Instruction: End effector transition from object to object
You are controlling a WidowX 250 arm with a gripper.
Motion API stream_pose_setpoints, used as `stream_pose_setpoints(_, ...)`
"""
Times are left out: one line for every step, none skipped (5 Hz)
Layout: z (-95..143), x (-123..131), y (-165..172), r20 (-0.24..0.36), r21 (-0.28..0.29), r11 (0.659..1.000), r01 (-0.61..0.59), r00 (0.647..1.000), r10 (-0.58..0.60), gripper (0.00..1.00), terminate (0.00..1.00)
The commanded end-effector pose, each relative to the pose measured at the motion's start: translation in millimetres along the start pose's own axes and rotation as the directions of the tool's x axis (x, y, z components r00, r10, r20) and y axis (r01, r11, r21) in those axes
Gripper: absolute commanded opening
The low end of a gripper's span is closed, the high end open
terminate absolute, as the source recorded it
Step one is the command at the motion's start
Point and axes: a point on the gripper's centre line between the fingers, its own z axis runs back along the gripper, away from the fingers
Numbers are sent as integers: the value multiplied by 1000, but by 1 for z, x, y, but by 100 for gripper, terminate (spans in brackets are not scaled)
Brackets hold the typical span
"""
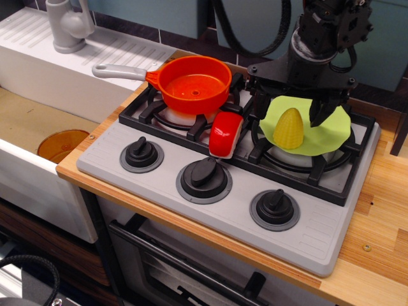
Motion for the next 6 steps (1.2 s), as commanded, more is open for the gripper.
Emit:
stream_pose_setpoints(0,0,0,0,0,1000,0,1000,0,100,0)
stream_pose_setpoints(25,15,-23,-20,15,1000,-15,1000,15,100,0)
stream_pose_setpoints(36,15,-27,-33,24,1000,-4,999,5,100,0)
stream_pose_setpoints(43,15,-26,-43,28,1000,7,999,-5,100,0)
stream_pose_setpoints(58,22,-20,-61,26,999,27,998,-26,100,0)
stream_pose_setpoints(68,26,-2,-53,16,997,69,996,-69,100,0)
